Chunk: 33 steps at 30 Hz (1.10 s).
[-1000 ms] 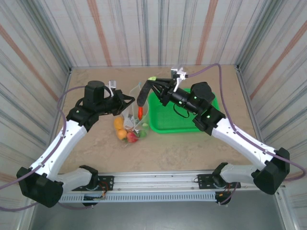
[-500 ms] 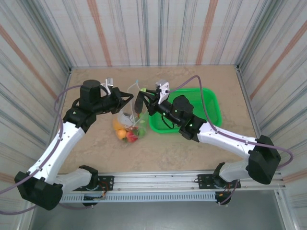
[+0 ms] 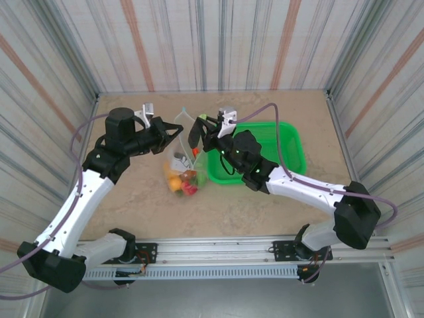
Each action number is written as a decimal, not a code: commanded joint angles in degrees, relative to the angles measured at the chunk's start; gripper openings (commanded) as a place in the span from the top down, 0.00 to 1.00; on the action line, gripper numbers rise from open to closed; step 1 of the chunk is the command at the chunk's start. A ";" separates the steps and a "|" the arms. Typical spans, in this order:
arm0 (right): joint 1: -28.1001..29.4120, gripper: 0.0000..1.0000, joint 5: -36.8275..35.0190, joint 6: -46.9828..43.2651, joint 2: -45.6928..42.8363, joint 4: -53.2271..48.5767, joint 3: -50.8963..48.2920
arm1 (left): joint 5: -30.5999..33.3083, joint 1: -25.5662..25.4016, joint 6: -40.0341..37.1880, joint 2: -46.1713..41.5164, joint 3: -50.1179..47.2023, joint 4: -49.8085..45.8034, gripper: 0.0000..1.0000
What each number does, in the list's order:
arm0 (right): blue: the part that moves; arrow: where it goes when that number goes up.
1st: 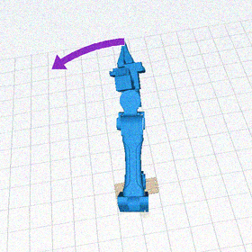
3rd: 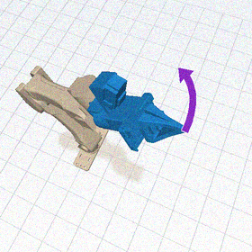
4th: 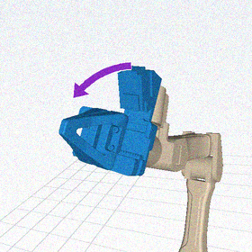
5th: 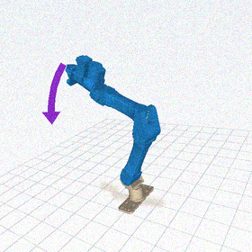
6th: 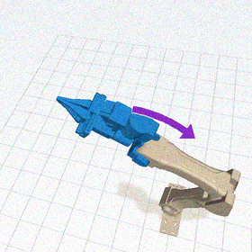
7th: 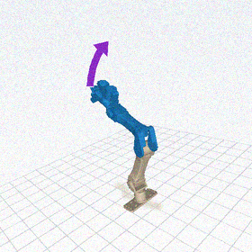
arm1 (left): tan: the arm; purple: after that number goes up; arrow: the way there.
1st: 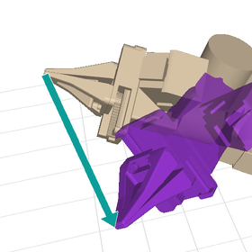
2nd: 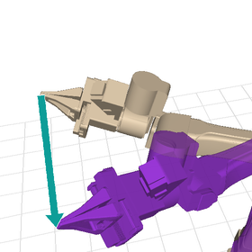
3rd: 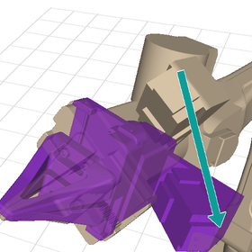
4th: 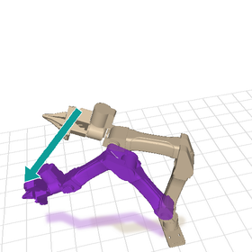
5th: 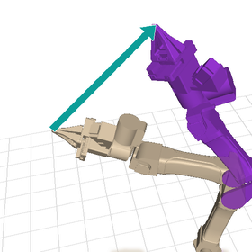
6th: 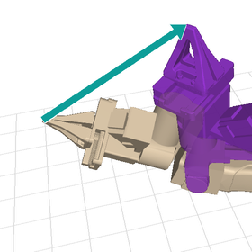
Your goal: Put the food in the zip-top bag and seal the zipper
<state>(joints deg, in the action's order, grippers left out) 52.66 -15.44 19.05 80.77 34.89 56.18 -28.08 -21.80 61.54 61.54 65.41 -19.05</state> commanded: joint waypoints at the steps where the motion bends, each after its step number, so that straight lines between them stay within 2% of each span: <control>1: 1.07 0.73 -1.61 1.55 1.35 -1.52 2.96 | -0.37 0.27 -2.04 -0.80 2.47 0.86 1.00; 8: 2.35 0.67 0.43 7.55 3.02 -2.90 1.81 | 0.67 0.25 -3.73 -0.79 2.27 0.28 1.00; 13: 2.19 0.52 0.27 8.25 2.19 -2.88 -0.56 | 1.03 0.36 -4.09 -1.04 1.96 -0.11 1.00; 15: 1.69 0.49 0.19 7.20 0.80 -3.77 -0.73 | 1.28 0.36 -4.72 -1.23 1.83 -0.48 1.00; 17: 0.64 0.49 1.08 6.26 -0.73 -7.37 0.65 | 1.91 0.36 -5.70 -1.54 1.92 -1.34 1.00; 20: -2.02 0.46 5.93 7.22 -2.91 -19.27 5.78 | 3.16 0.36 -7.00 -2.16 1.63 -2.62 1.00; 22: -3.49 0.47 7.96 6.58 -3.81 -29.34 10.23 | 3.82 0.36 -7.55 -2.71 0.85 -3.18 1.00; 24: -3.58 0.47 8.40 2.67 -4.62 -33.44 11.92 | 3.95 0.36 -8.83 -3.21 0.37 -3.81 1.00; 28: -2.97 0.53 2.82 -1.99 -7.54 -41.82 13.05 | 7.08 0.36 -13.95 -4.48 1.48 -8.86 1.00; 30: -3.68 0.62 -1.44 -0.18 -7.98 -49.68 15.23 | 9.02 0.35 -15.91 -5.53 2.13 -10.76 1.00; 33: -4.16 0.68 -6.27 0.77 -10.22 -57.97 14.87 | 10.78 0.31 -18.31 -6.86 3.35 -13.25 1.00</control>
<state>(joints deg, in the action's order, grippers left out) 48.99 -15.27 20.27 72.60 -9.21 70.78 -20.75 -21.80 48.23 56.86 66.11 -29.43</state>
